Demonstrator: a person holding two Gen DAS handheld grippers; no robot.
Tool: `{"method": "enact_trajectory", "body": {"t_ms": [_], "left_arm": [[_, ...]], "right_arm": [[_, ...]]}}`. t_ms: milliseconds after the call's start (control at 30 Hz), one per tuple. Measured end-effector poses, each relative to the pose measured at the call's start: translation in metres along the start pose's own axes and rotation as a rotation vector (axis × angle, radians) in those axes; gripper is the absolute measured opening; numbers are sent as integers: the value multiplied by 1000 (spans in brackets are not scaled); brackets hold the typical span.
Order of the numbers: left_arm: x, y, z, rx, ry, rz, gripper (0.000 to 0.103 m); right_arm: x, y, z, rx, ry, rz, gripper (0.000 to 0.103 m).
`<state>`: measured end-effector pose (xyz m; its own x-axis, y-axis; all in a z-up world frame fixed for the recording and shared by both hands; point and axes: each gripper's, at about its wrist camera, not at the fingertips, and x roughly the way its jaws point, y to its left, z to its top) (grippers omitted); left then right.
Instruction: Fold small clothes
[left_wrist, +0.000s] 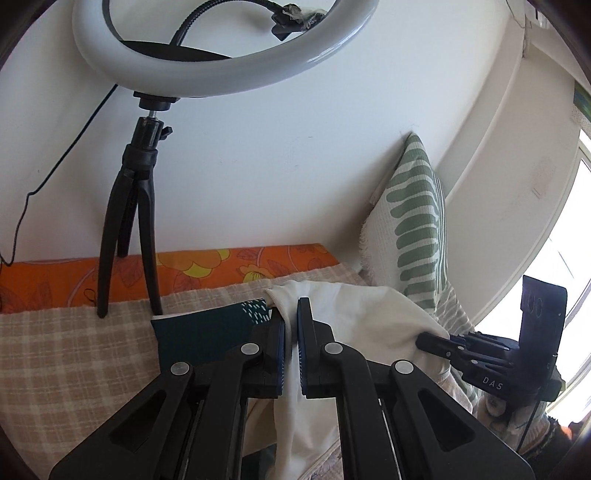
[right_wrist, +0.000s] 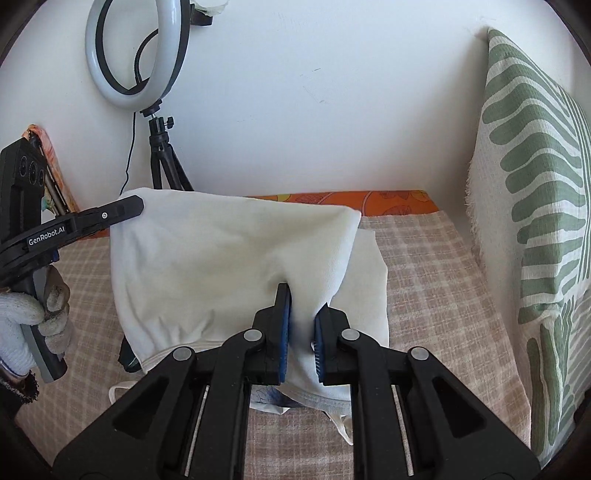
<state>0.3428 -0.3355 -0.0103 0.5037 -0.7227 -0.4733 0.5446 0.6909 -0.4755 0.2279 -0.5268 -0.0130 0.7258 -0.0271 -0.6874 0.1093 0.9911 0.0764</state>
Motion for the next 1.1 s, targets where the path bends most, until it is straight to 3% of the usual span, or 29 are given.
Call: {"method": "enact_trajectory", "body": {"t_ms": [133,200,233,267,300,333,533,667,800,900,967,1100], "left_arm": [[18,7,3,52,24,113,4],[24,13,4,48,49,136,5],[26,16,4,42,53,150,5],[26,17,5,44,58,180,8],[26,17,5,54,64,222,12],[26,18,6,61,64,245,12],[10,19,7,77,39,224,24],[-2,14,6,89,45,209,38],[-20,7,5,93,34,203,47],[-37,0,5,107,22,205,47],[-50,-7,4,120,11,207,48],[-80,-19,0,133,-10,204,61]], "right_arm": [[26,-4,-1,8,58,5,12],[36,-10,-7,65,127,83,15],[39,-13,-10,97,150,117,18],[41,-15,-13,121,167,129,28],[41,-17,-16,136,168,124,38],[39,-18,-18,140,160,108,40],[29,-30,-27,191,126,27,42],[21,-32,-30,224,108,33,43],[8,-19,-31,199,92,24,44],[-8,-8,-32,188,73,10,53],[-21,0,-31,182,56,0,53],[-53,19,-30,160,16,-23,54]]}}
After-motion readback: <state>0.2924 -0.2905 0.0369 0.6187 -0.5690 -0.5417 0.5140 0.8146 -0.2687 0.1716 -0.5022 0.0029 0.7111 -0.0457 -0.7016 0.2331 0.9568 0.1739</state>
